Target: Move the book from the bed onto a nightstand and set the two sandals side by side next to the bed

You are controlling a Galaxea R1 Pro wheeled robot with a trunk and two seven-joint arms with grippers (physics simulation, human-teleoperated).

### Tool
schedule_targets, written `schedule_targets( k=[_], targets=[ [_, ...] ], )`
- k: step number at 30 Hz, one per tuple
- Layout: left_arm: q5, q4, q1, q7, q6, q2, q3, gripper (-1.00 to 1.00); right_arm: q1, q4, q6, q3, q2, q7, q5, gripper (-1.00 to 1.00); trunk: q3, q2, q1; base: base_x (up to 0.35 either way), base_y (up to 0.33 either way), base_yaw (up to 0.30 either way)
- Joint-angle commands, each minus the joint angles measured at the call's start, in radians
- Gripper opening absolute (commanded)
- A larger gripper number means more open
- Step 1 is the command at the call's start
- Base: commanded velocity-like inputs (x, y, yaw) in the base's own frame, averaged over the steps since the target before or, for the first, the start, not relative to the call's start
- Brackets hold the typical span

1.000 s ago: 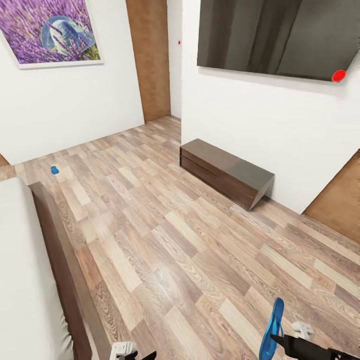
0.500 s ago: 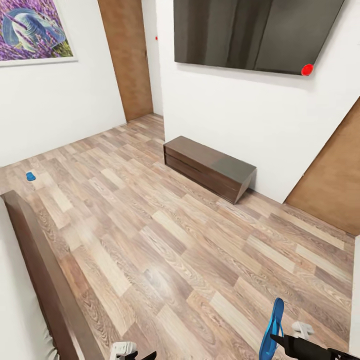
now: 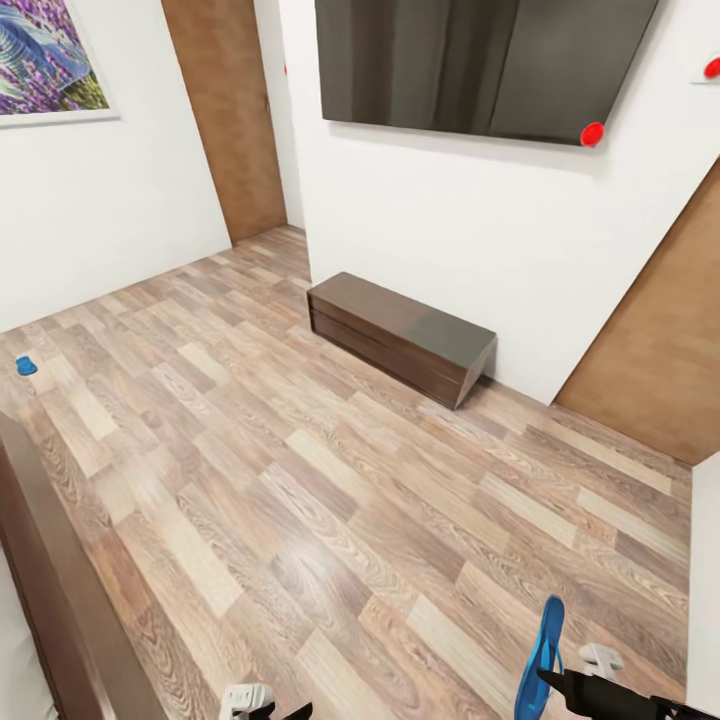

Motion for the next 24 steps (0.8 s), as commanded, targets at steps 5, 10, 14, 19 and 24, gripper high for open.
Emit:
schedule_targets(
  k=[5,10,14,19,24],
  targets=[
    [0.010,-0.001,0.000,0.000,0.009,0.000,-0.002,1.00,-0.001,0.003,-0.001,0.007,0.001,0.008,-0.009,-1.00,-0.001,-0.001,0.001,0.119,-0.038,-0.001],
    [0.011,-0.007,0.016,-0.008,0.024,-0.017,-0.020,1.00,-0.004,0.011,0.013,0.005,0.017,-0.015,-0.006,-1.00,-0.001,-0.001,0.001,0.009,-0.003,0.000],
    [0.012,-0.007,0.016,-0.009,0.021,-0.026,-0.030,1.00,-0.003,0.008,0.031,0.005,0.032,-0.045,-0.007,-1.00,-0.001,-0.001,0.001,0.000,0.000,0.000],
    [0.012,-0.007,0.017,-0.009,0.018,-0.026,-0.028,1.00,-0.003,0.005,0.054,0.005,0.029,-0.082,-0.009,-1.00,-0.001,-0.001,0.001,0.000,0.000,0.000],
    [0.012,-0.007,0.016,-0.009,0.018,-0.025,-0.026,1.00,-0.003,0.005,0.077,0.005,0.029,-0.083,-0.009,-1.00,-0.001,-0.001,0.001,0.000,0.000,0.000]
  ],
)
